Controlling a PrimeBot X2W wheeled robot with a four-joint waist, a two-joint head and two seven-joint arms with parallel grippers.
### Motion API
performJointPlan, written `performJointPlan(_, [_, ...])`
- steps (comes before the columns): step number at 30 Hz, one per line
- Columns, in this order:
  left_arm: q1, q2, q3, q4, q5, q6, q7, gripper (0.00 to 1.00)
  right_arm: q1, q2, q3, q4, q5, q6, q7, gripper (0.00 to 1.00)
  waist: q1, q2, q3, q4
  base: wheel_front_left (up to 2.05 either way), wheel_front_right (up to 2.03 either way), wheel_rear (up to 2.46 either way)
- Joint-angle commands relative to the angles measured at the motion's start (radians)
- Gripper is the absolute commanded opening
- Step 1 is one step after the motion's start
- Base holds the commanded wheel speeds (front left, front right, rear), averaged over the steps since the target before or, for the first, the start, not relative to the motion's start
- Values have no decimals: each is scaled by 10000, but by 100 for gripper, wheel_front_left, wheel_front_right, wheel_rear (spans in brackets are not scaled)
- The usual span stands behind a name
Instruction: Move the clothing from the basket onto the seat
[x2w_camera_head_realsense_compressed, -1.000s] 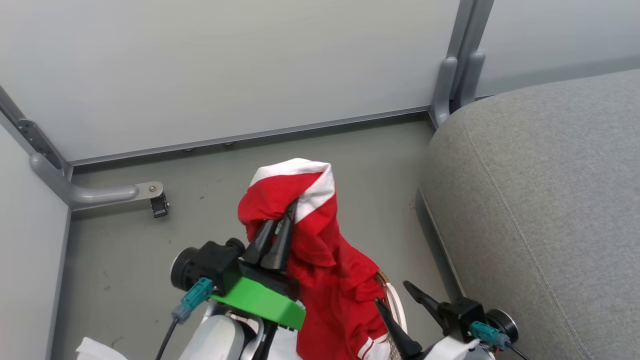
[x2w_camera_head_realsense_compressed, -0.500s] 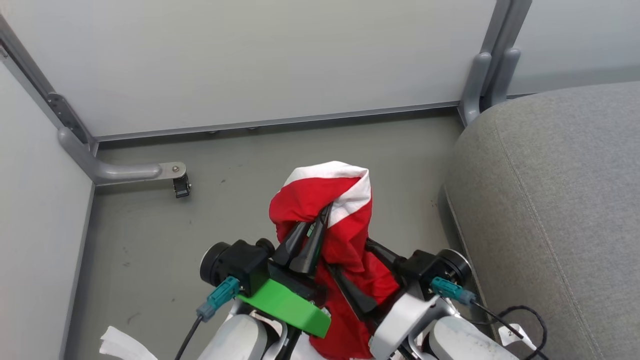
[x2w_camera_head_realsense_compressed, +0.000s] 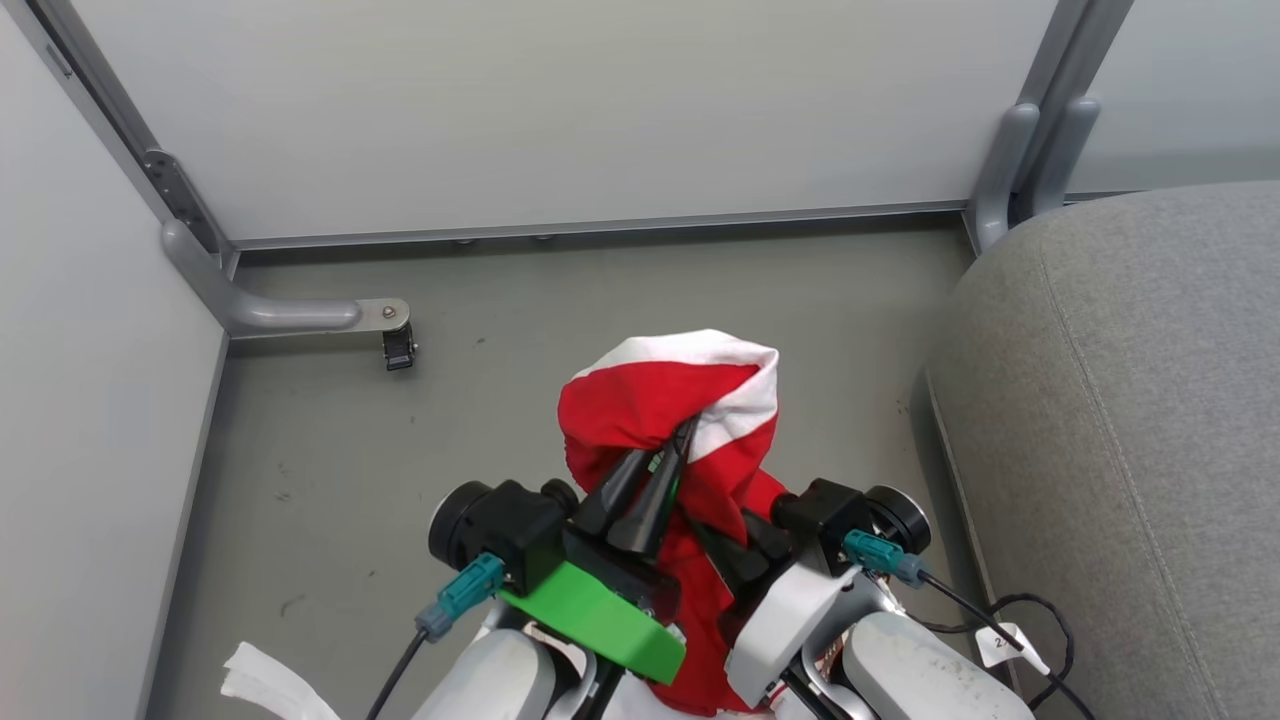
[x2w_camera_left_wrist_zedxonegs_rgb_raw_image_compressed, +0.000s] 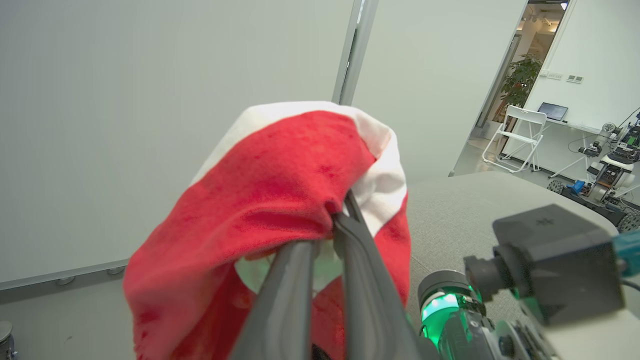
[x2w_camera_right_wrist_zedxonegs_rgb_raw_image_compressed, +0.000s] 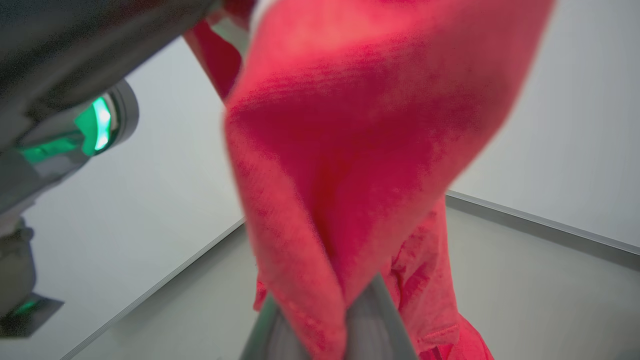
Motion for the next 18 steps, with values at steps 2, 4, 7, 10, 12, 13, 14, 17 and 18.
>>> performJointPlan(2, [-16,7,146,-2,33,-29,-8,100,91,-24,-47,-24,99,-8,-45,0,0,0,15,-155,0,0,0])
performJointPlan(4, [32,9,234,25,147,-29,-7,100,190,-14,-192,-134,168,-7,-45,0,0,0,25,-348,0,0,0])
performJointPlan(7, [83,10,324,7,230,-29,-8,100,465,2,-604,-363,248,-7,-44,0,0,0,31,-781,0,0,0])
performJointPlan(10, [145,9,510,49,374,-29,-7,100,677,-1,-693,-521,221,-7,-45,0,0,0,68,-1381,0,0,0])
performJointPlan(12, [148,9,531,108,466,-29,-7,100,799,-44,-778,-609,223,-7,-45,0,0,0,109,-1800,0,0,0])
performJointPlan(13, [150,12,569,139,518,-29,-7,100,865,-56,-806,-648,250,-7,-45,0,0,0,132,-2053,0,0,0])
performJointPlan(14, [156,12,595,176,542,-29,-7,100,899,-61,-822,-685,274,-7,-45,0,0,0,149,-2259,0,0,0])
performJointPlan(17, [110,15,604,292,657,-29,-7,100,1052,-73,-1037,-821,343,-7,-45,0,0,0,225,-2969,0,0,0])
performJointPlan(18, [86,15,628,303,675,-29,-8,100,1089,-72,-1076,-862,335,-7,-45,0,0,0,252,-3168,0,0,0])
